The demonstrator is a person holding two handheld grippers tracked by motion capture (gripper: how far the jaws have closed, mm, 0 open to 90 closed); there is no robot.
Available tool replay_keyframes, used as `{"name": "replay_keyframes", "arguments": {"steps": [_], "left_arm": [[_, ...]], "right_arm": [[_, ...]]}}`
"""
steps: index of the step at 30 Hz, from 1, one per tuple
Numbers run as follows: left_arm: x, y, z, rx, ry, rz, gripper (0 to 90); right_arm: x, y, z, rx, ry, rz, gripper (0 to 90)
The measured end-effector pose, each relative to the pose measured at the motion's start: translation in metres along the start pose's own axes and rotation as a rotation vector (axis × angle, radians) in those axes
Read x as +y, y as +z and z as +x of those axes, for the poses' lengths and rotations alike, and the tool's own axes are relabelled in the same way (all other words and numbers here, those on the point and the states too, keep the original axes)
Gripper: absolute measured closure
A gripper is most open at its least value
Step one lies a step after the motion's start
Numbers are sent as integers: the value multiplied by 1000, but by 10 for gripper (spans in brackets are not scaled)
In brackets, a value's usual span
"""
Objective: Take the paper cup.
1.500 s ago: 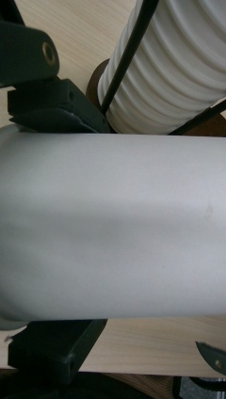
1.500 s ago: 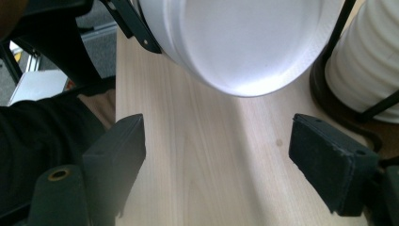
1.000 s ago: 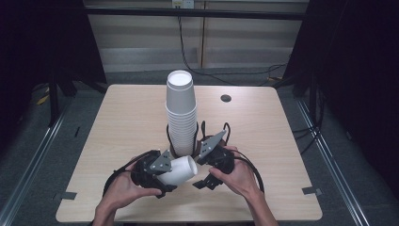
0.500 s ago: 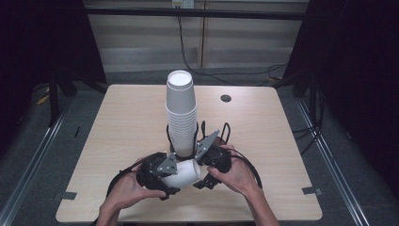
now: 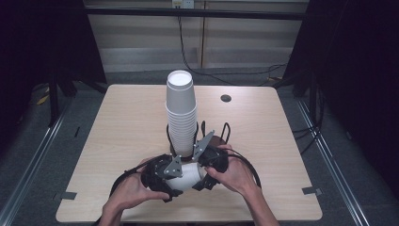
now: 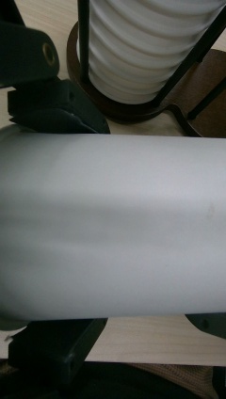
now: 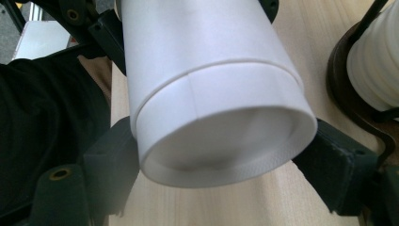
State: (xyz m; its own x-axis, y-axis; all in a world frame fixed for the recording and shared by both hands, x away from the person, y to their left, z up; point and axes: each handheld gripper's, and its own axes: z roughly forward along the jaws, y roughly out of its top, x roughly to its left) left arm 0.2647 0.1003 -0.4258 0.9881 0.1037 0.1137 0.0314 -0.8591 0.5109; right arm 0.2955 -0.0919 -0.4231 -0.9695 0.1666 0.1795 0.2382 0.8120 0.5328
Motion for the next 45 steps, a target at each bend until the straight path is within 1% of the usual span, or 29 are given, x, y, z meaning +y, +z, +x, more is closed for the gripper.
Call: {"name": "replay_keyframes", "arguments": {"steps": [3, 4, 5, 6, 7, 8, 9, 10, 11, 12, 13, 16, 17, 18, 19, 21, 22, 24, 25, 28, 30, 31, 32, 34, 35, 38, 40, 44, 45], "left_arm": [[1, 1, -1, -3, -1, 1, 181], [1, 1, -1, -5, 14, 9, 181], [1, 2, -2, -2, 7, 8, 181], [1, 3, -3, -3, 7, 5, 181], [1, 4, -3, -5, 13, 11, 181], [1, 4, -3, -5, 13, 11, 181], [0, 5, -3, -8, 15, 7, 181], [0, 5, -3, -8, 15, 7, 181], [0, 5, -3, -8, 14, 6, 181], [0, 5, -4, -9, 3, -1, 181], [0, 3, -3, -9, 18, 6, 181], [1, 3, -4, -14, 12, -6, 181], [1, 3, -4, -14, 16, -7, 181], [2, 2, -3, -14, 38, 11, 181], [2, 2, -3, -14, 45, 15, 181], [2, 2, -3, -13, 43, 12, 181], [2, 3, -5, -15, 19, -5, 181], [2, 2, -5, -16, 12, -11, 181], [2, 1, -5, -15, 19, -6, 182], [2, 2, -5, -16, 13, -13, 181], [2, 2, -4, -15, 24, -5, 181], [3, 2, -3, -16, 39, 2, 181], [2, 3, -5, -16, 15, -14, 181], [2, 4, -4, -16, 17, -16, 181], [3, 5, -3, -19, 21, -13, 181], [4, 4, -5, -24, 30, -21, 179], [4, 2, -5, -35, 27, -36, 179], [4, 1, -5, -28, 36, -33, 178], [3, 1, -5, -28, 38, -37, 177]], "right_arm": [[1, 1, 0, -2, 1, 8, 177], [1, 2, 0, 4, 8, 26, 181], [1, 4, -1, 21, -1, 29, 183], [1, 4, -1, 21, -1, 29, 183], [2, 5, -1, 34, 9, 35, 183], [2, 5, -1, 34, 9, 35, 183], [3, 6, -2, 44, -7, 24, 183], [3, 6, -2, 44, -7, 24, 183], [3, 6, -1, 50, 8, 30, 180], [4, 7, -2, 52, -4, 17, 174], [4, 7, -2, 55, -4, 19, 170], [5, 9, -3, 73, -12, 12, 169], [5, 9, -2, 73, 5, 19, 164], [6, 10, -3, 86, -8, 10, 163], [7, 11, -3, 88, -8, 8, 163], [7, 11, -3, 100, -9, 6, 184], [7, 11, -3, 100, -9, 6, 184], [6, 10, -4, 115, -8, 0, 220], [6, 10, -4, 114, -8, -1, 218], [7, 9, -4, 110, -10, -8, 200], [7, 9, -4, 116, -7, -3, 214], [7, 9, -4, 113, -8, 1, 220], [7, 9, -4, 112, -11, 5, 222], [7, 9, -4, 113, -13, 8, 224], [7, 9, -4, 112, 1, 16, 226], [6, 7, -5, 127, -12, 29, 234], [5, 6, -5, 129, -14, 28, 237], [6, 5, -3, 122, -16, 26, 240], [6, 5, -3, 119, -28, 23, 240]]}}
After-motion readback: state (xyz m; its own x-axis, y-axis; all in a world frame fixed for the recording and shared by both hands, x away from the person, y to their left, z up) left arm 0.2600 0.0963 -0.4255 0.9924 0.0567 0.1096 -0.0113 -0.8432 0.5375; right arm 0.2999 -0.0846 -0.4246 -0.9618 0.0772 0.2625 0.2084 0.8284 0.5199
